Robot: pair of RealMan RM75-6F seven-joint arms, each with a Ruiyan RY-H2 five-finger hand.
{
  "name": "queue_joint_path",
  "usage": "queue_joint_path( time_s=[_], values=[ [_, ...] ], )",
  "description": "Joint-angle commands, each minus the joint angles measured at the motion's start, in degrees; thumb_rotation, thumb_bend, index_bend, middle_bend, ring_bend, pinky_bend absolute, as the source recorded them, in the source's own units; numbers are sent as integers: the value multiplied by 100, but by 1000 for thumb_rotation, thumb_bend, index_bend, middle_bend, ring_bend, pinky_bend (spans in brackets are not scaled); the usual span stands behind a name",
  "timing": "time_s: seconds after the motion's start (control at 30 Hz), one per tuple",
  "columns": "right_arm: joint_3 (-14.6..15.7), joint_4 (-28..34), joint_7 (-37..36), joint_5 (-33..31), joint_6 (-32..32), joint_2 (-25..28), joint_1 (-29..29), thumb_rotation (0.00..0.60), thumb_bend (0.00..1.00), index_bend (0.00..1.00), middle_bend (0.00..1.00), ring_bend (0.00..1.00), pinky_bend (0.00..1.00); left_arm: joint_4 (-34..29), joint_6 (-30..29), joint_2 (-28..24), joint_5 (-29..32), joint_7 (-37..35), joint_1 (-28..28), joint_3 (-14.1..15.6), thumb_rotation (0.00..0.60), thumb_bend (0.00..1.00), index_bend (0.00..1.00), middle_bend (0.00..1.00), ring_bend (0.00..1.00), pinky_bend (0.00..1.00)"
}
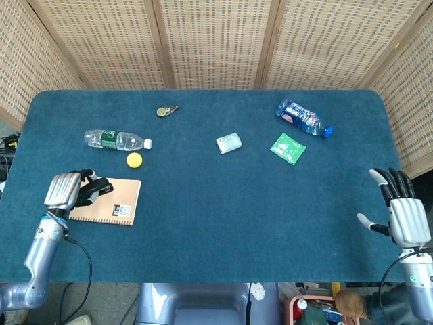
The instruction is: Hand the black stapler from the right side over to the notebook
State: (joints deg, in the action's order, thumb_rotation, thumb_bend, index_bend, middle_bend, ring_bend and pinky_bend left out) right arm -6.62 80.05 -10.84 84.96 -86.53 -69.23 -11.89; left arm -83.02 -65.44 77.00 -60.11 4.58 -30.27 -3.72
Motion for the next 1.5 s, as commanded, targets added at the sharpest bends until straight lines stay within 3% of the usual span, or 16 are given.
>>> queue_joint_path(
  time_s=[0.03,0.5,0.87,0.93,1.0,1.1,1.33,1.5],
  values=[
    [-11,54,53,-30,39,9,-1,600,51,59,115,0,24,311,146,167,-155,-357,130,68,600,516,599,471,398,589],
    [-15,152,102,-67,66,101,102,600,51,59,115,0,24,1192,299,997,-207,-318,112,-216,600,511,563,427,398,580],
    [-43,181,107,-38,17,131,161,600,51,59,122,0,24,1429,583,1186,-210,-196,122,-264,600,439,483,371,398,514],
    [-52,179,170,-37,13,129,165,600,51,59,122,0,24,1391,728,1136,-166,-115,114,-249,600,348,412,314,366,461],
    [-66,178,239,-42,-6,118,173,600,51,59,122,0,24,1301,817,1057,-180,-110,111,-242,600,199,213,173,242,350],
    [-78,189,249,-48,-5,119,183,600,51,59,123,0,24,1163,826,944,-306,-230,145,-239,600,85,16,22,102,242],
    [-86,197,248,-30,1,123,193,600,51,59,124,0,24,986,826,780,-513,-454,203,-242,600,11,0,0,48,190],
    [-93,222,240,-13,-11,135,206,600,51,59,125,0,24,708,473,533,-865,-829,330,-311,600,0,0,0,0,17]
  ],
)
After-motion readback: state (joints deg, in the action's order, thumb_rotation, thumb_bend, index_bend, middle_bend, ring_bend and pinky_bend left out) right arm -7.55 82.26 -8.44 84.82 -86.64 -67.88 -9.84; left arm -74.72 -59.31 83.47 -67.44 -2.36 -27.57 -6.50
